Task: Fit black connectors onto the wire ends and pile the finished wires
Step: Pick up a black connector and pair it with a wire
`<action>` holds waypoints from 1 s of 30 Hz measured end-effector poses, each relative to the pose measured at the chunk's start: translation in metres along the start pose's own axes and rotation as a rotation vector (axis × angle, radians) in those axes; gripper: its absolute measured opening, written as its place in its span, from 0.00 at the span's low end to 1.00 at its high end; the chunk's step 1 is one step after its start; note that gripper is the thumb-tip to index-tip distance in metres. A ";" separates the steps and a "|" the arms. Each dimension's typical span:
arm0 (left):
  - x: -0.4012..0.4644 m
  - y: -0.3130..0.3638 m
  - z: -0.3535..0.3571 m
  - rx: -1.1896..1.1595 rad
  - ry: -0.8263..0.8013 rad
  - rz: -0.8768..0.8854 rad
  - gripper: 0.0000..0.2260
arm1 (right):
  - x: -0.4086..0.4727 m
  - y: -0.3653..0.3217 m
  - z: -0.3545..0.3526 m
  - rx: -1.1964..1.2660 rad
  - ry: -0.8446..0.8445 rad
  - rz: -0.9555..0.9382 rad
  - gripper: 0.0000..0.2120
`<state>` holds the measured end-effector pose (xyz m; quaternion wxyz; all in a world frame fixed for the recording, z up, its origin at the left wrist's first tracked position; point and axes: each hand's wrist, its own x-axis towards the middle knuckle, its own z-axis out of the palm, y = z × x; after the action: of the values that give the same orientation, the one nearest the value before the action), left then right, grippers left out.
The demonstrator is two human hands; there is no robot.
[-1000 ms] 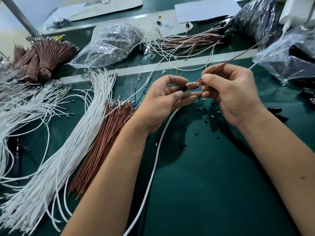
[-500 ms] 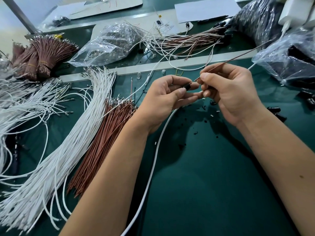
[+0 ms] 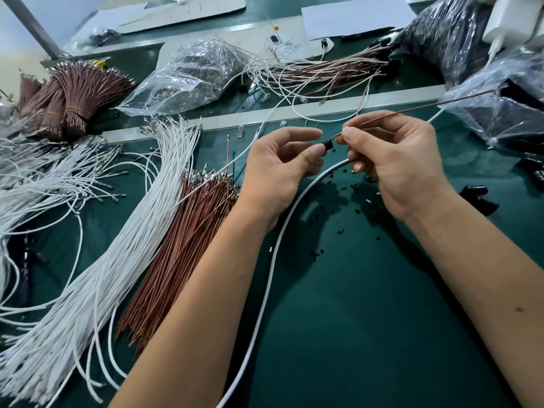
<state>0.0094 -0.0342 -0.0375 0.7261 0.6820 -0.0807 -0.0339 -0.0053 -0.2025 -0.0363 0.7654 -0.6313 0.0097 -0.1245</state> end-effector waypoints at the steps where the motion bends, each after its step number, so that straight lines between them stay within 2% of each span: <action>1: 0.001 0.000 0.000 0.004 0.022 0.009 0.07 | 0.000 0.000 0.000 -0.007 0.001 -0.001 0.05; 5: 0.001 -0.003 0.002 0.011 0.064 0.041 0.04 | -0.001 -0.002 -0.002 0.036 -0.021 0.059 0.05; 9: 0.000 -0.003 0.002 -0.077 0.087 0.031 0.04 | -0.001 -0.003 -0.001 0.103 -0.033 0.151 0.05; 14: 0.000 -0.004 0.001 0.000 0.080 0.123 0.06 | -0.002 -0.004 0.001 0.189 -0.048 0.192 0.05; 18: -0.001 0.000 0.000 -0.058 0.121 0.189 0.09 | -0.004 -0.001 0.005 0.048 -0.019 0.178 0.05; 22: -0.001 0.000 0.002 -0.100 0.126 0.150 0.10 | -0.004 -0.004 0.006 0.333 -0.044 0.228 0.04; 24: -0.002 0.000 0.005 -0.118 0.105 0.126 0.09 | -0.004 -0.005 0.005 0.374 -0.051 0.214 0.04; 30: -0.002 -0.002 0.004 -0.206 0.119 0.053 0.09 | -0.007 -0.003 0.010 0.123 -0.009 0.092 0.04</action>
<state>0.0069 -0.0380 -0.0397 0.7964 0.6024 -0.0516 0.0177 -0.0111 -0.1922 -0.0327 0.8077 -0.5824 0.0276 -0.0870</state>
